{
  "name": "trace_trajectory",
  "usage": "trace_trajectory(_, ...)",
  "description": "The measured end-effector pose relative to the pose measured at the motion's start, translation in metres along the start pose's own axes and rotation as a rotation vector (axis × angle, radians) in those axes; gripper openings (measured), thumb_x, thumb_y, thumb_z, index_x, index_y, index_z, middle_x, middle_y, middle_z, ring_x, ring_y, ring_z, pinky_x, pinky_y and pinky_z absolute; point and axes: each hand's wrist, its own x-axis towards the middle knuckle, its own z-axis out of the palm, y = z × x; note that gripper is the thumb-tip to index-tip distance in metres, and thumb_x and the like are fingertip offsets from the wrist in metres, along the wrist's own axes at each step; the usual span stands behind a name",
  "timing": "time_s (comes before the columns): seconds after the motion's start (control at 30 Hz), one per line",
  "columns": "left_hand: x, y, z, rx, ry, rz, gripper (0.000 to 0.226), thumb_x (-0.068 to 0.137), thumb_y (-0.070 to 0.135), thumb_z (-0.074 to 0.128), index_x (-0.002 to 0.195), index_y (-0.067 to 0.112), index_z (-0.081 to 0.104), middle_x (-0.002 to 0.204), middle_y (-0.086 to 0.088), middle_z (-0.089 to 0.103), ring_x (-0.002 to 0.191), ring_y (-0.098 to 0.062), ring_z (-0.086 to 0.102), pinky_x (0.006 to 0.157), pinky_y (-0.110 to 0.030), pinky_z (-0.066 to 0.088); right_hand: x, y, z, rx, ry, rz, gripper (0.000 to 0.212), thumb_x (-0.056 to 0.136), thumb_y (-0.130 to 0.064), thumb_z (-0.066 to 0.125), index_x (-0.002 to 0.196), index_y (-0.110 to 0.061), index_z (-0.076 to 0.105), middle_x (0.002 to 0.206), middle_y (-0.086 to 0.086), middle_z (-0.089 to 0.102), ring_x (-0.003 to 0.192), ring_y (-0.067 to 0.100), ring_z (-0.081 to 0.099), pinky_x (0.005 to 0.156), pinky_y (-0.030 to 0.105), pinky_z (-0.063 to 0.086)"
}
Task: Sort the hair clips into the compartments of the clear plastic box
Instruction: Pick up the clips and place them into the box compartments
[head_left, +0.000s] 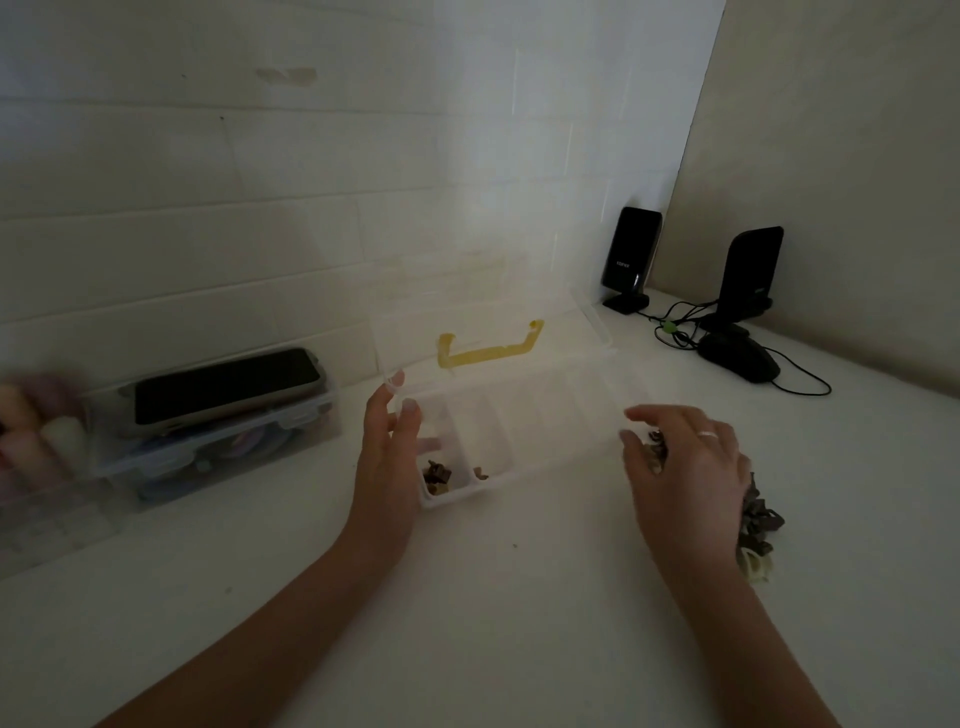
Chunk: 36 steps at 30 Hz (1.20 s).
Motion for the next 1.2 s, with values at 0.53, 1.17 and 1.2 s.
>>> trace_trajectory(0.53,0.004,-0.002,0.0,-0.051,0.056,-0.042,0.029,0.1,0.033,0.035,0.127,0.042,0.041,0.101,0.01,0.057,0.08,-0.009,0.066,0.071,-0.038,0.051,0.006,0.016,0.004,-0.372,-0.257,0.174,0.032,0.084,-0.04,0.059,0.114,-0.029,0.061,0.128,-0.003,0.05,0.116,0.024,0.034,0.092,0.04,0.027)
trace_trajectory(1.17,0.002,-0.004,-0.001,-0.013,0.067,0.016,0.027,0.099,0.037,0.035,0.123,0.045,0.043,0.105,0.011,0.057,0.076,0.003,0.066,0.065,-0.03,0.053,-0.012,-0.052,0.003,0.556,-0.203,-0.285,0.022,0.072,-0.036,0.069,0.093,-0.033,0.062,0.088,-0.021,0.057,0.077,-0.001,0.05,0.068,0.007,0.036)
trace_trajectory(1.2,0.002,-0.004,-0.002,-0.014,0.059,0.025,0.028,0.099,0.039,0.036,0.125,0.042,0.044,0.106,0.01,0.058,0.08,0.001,0.067,0.064,-0.027,0.052,-0.013,-0.063,0.006,0.557,-0.22,-0.34,0.023,0.075,-0.035,0.068,0.097,-0.033,0.063,0.089,-0.022,0.057,0.078,-0.003,0.05,0.071,0.008,0.036)
